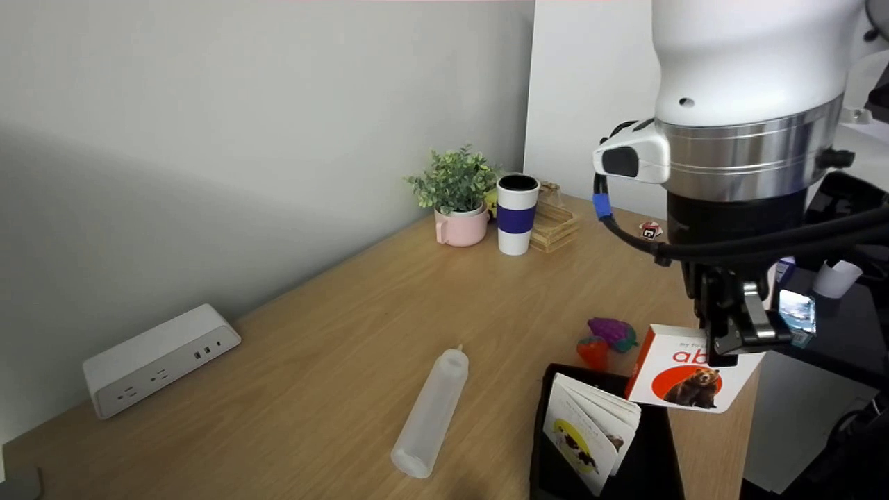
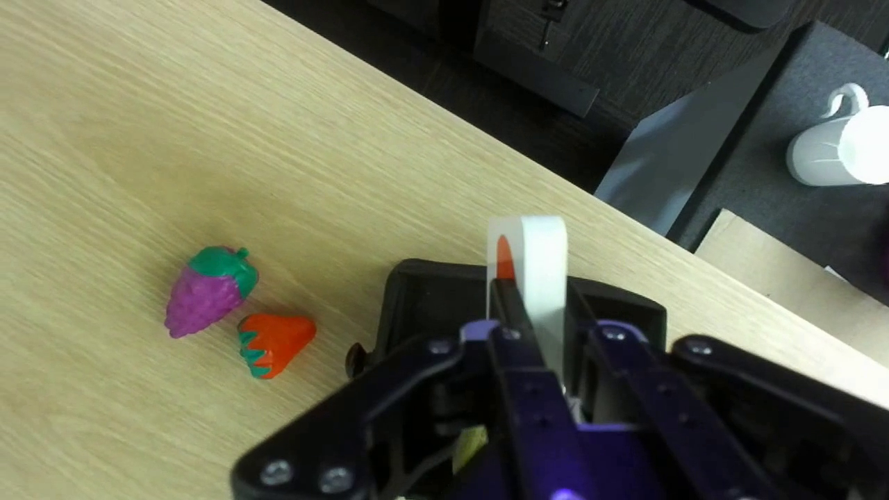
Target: Put the left and right books in the black box respectively
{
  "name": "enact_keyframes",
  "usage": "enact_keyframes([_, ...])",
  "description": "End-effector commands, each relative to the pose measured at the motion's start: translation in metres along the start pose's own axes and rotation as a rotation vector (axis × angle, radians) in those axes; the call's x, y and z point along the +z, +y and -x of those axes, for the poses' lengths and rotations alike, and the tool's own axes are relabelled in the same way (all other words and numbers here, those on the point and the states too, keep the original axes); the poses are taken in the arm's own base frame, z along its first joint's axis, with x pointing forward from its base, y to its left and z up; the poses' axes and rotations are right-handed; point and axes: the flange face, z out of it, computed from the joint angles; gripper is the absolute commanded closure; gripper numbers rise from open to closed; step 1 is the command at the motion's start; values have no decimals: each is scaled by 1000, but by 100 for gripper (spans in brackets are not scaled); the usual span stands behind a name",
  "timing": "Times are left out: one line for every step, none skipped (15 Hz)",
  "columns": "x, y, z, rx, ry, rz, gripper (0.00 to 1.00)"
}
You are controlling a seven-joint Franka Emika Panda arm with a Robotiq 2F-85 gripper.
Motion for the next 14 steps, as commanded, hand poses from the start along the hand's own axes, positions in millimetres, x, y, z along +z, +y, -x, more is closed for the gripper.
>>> enact_keyframes([4,7,10,30,23,13,96])
enact_keyframes([5,9,10,35,24,12,96])
enact_keyframes([7,10,9,41,28,12,96])
enact_keyframes([9,13,8,46,39,12,96])
enact_keyframes([11,14,6,49,51,11,96])
enact_keyframes([14,17,3,48,72,7,96])
enact_keyframes([16,20,-1,50,96,6,96])
enact_keyframes([17,22,-4,52,119,6,96])
enact_keyframes([18,25,-7,54,139,10,96])
enact_keyframes([19,27,-10,52,156,11,96])
enact_keyframes([19,29,-12,52,169,11,96])
enact_keyframes([20,30,-14,49,179,11,96])
enact_keyframes([22,32,-16,47,185,8,96])
enact_keyframes([24,33,-19,44,189,2,96])
